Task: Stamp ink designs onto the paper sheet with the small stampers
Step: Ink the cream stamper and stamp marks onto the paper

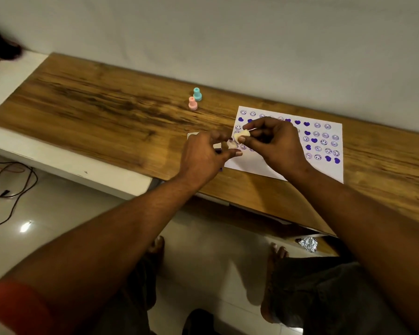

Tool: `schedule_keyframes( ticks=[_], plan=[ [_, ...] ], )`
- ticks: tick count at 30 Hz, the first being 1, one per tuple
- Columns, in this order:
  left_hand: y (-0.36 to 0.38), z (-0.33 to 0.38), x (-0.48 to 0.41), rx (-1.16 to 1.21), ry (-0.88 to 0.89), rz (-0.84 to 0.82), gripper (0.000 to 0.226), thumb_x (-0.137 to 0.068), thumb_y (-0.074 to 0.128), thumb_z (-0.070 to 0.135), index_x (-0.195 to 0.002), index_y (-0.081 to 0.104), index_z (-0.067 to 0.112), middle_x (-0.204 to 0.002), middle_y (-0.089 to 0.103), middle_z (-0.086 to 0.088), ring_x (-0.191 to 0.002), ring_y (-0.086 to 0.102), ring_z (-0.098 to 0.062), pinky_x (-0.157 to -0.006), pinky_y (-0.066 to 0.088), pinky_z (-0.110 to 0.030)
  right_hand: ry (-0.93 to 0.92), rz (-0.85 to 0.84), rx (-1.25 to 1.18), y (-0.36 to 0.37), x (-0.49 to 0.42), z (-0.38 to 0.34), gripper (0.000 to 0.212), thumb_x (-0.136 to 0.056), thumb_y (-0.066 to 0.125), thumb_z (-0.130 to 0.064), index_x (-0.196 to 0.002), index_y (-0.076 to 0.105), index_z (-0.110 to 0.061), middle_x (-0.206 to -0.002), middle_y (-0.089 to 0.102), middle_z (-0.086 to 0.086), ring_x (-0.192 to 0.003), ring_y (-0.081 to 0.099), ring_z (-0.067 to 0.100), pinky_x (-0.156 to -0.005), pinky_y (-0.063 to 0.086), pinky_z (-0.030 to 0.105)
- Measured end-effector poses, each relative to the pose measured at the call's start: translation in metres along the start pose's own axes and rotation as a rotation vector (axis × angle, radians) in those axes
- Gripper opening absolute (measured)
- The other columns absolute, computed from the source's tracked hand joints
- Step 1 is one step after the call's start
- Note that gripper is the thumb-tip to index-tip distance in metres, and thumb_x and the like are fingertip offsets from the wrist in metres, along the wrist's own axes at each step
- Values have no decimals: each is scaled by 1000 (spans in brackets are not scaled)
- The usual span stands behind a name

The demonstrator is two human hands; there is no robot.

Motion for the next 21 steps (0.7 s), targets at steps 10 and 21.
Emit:
schedule_keyframes(
  ticks=[10, 21],
  plan=[
    [-15, -9, 1, 51, -50, 21, 50, -75, 94, 42, -118, 80, 20, -124, 78, 1, -117, 71, -12, -98, 60, -40, -37, -42, 0, 22, -1, -8, 28, -86, 87, -26, -111, 78, -19, -93, 82, -10, -90, 79, 5, -82, 62, 24],
    [-24, -17, 1, 93, -59, -4, 39, -79, 92, 30, -114, 81, 16, -121, 78, 1, -114, 72, -11, -95, 62, -42, 0, -143, -3, 27, -12, -10, 25, -86, 86, -23, -108, 81, -14, -94, 82, -5, -86, 78, 8, -80, 62, 26]
  ],
)
Point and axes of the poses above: each hand's wrist, its own x-axis away from the middle knuckle, its own y-axis out of the palm, z = x × y, the point moved 1 cm from there along -x, towards the middle knuckle
